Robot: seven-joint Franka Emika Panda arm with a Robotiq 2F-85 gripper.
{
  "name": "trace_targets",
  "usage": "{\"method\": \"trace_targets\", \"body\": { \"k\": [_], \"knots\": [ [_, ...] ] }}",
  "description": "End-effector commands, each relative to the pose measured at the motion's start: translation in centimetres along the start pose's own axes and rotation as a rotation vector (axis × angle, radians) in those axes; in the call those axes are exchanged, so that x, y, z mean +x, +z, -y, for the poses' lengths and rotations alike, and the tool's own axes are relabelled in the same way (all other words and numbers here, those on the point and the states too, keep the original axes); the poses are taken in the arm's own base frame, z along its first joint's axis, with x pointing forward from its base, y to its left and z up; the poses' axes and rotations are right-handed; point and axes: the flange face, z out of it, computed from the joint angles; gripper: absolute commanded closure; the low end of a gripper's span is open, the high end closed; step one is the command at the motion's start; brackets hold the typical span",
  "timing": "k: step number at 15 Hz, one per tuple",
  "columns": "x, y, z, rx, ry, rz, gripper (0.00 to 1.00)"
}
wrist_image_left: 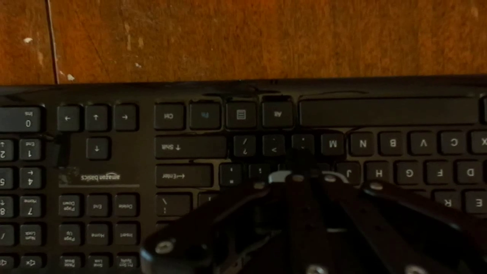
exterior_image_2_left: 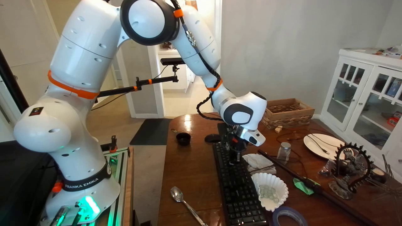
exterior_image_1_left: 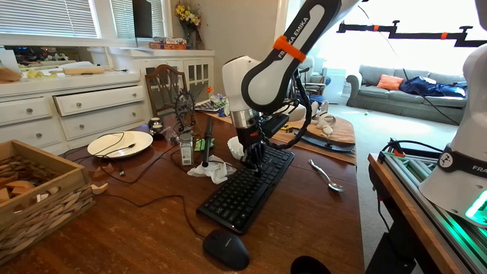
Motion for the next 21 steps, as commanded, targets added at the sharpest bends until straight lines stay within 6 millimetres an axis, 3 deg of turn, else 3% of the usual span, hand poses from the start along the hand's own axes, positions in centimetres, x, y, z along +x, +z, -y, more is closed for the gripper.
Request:
{"method": "trace_targets", "body": {
  "k": [1, 13, 21],
  "knots": [
    [0.2, 0.6, -0.2, 0.010, 0.012, 0.023, 1.00],
    [1.3, 1.7, -0.4, 0.011, -0.021, 0.016, 1.00],
    [-1.7, -2.1, 2.2, -0.003, -0.010, 0.022, 1.00]
  ]
}}
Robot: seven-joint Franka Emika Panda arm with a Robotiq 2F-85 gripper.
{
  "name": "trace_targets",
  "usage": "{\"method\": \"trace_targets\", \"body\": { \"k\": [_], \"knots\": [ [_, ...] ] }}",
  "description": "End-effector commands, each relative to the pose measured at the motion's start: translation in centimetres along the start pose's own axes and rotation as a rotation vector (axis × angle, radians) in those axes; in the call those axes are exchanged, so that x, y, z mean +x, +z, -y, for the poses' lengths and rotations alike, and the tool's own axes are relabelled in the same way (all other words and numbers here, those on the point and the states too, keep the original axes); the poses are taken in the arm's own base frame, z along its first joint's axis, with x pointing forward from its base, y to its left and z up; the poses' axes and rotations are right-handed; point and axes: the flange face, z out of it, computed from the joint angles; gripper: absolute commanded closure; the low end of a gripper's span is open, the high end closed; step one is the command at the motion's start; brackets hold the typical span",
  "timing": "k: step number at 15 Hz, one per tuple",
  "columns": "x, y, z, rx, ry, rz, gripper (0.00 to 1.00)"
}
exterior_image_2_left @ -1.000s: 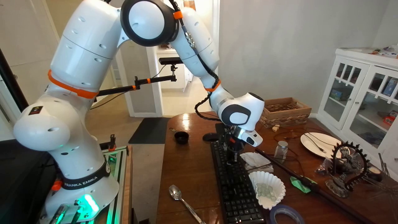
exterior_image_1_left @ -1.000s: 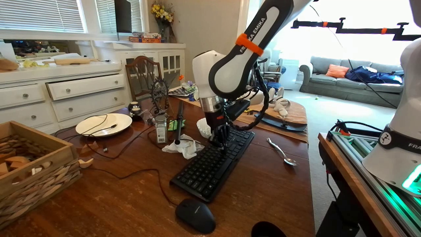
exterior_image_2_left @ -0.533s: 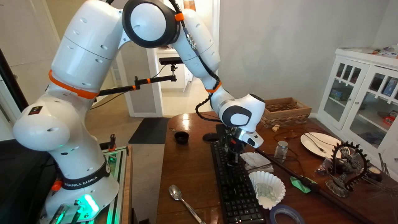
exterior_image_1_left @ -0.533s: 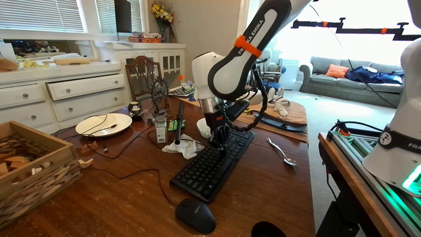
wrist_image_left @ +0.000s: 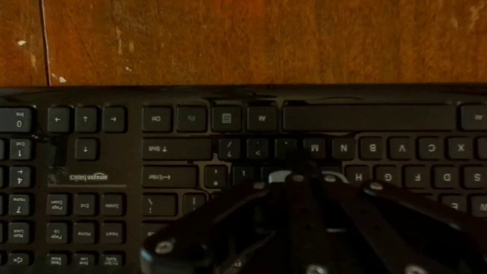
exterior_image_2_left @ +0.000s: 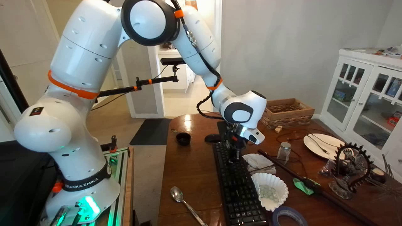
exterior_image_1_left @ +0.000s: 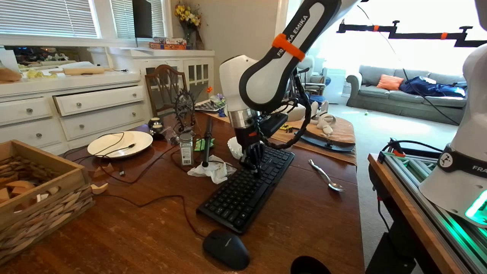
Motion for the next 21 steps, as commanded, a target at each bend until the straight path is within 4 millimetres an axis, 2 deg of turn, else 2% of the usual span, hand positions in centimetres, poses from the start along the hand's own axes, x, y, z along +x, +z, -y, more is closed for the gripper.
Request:
{"method": "trace_targets", "body": {
  "k": [1, 8, 12, 17, 21],
  "knots": [
    [-1.6, -2.0, 1.9, -0.005, -0.010, 0.006, 1.00],
    [-1.1, -2.7, 8.0, -0.052, -0.158, 0.017, 1.00],
    [-0.2, -2.6, 11.3, -0.104, -0.235, 0.000, 1.00],
    [1.3, -1.7, 13.8, -0.146, -0.305, 0.001, 1.00],
    [1.1, -1.2, 15.3, -0.175, -0.336, 0.061, 1.00]
  ]
}}
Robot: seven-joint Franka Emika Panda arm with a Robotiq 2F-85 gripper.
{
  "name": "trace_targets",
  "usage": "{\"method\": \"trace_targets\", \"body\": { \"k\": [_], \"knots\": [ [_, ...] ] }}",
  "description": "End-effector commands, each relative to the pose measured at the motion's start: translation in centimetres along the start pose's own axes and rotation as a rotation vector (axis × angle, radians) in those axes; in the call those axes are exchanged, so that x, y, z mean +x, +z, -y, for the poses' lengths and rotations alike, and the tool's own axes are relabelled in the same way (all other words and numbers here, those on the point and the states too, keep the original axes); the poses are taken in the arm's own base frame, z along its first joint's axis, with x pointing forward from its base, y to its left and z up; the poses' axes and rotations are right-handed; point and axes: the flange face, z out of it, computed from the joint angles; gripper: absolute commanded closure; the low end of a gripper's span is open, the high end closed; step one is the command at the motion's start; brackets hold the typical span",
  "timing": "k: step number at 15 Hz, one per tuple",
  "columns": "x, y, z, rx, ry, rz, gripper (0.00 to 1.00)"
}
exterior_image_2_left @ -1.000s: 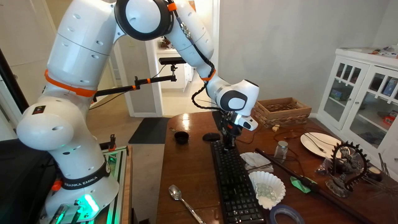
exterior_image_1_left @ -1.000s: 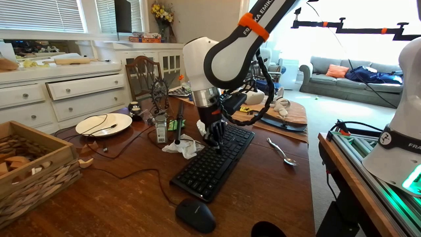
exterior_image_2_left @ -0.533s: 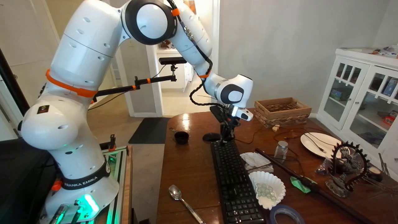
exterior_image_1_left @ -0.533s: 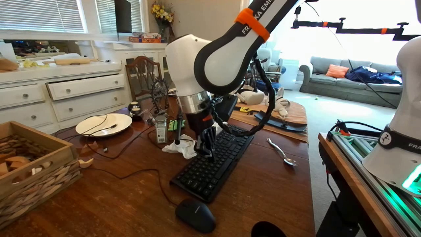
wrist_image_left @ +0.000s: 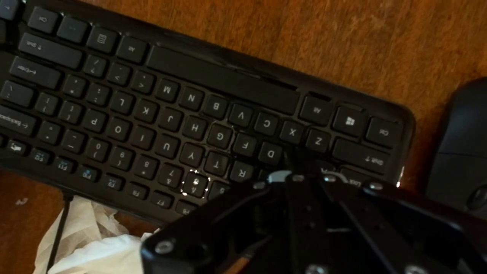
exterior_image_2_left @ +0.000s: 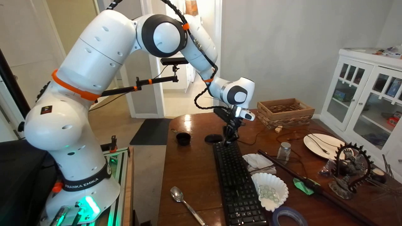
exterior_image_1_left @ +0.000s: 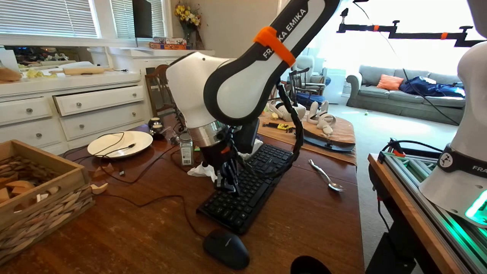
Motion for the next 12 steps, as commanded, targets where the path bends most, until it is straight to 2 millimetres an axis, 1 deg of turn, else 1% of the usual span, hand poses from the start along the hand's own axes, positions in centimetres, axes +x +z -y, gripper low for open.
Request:
{"method": "trace_targets", "body": {
  "k": [1, 4, 6, 12],
  "knots": [
    [0.8, 0.1, 1.5, -0.032, -0.039, 0.051, 1.00],
    [0.5, -0.5, 2.4, -0.044, -0.042, 0.084, 1.00],
    [0.6, -0.5, 2.6, -0.048, -0.048, 0.102, 1.00],
    [1.5, 0.7, 2.3, -0.046, -0.050, 0.112, 1.00]
  ]
}}
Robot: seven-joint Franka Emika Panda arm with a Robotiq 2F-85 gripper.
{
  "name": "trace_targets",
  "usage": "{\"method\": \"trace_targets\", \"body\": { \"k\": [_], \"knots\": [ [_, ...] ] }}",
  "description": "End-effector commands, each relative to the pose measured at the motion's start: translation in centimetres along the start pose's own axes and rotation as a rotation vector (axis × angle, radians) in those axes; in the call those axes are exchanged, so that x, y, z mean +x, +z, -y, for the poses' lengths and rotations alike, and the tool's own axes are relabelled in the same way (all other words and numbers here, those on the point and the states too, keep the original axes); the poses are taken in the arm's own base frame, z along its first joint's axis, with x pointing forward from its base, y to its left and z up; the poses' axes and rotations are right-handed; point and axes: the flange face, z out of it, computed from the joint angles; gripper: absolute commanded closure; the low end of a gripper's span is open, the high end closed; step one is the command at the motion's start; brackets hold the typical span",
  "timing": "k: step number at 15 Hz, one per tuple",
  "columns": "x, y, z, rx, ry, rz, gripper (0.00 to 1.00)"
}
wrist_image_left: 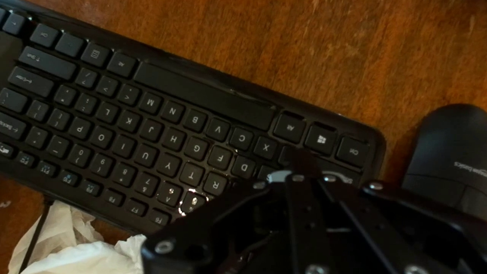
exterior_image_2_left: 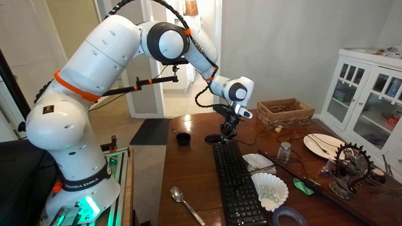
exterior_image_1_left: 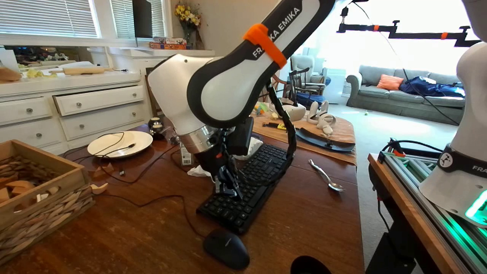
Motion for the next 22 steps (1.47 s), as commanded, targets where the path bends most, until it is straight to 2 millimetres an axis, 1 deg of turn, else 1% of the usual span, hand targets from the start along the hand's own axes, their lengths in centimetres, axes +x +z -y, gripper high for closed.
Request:
{"method": "trace_targets", "body": {
  "k": [1, 5, 13, 22],
  "knots": [
    [1.1, 1.2, -0.1, -0.012, -0.016, 0.017, 1.00],
    [1.6, 1.9, 0.3, -0.013, -0.020, 0.019, 1.00],
    [2.1, 2.3, 0.5, -0.002, 0.001, 0.030, 1.00],
    [1.7, 2.0, 0.6, 0.013, 0.031, 0.037, 1.00]
  ]
}}
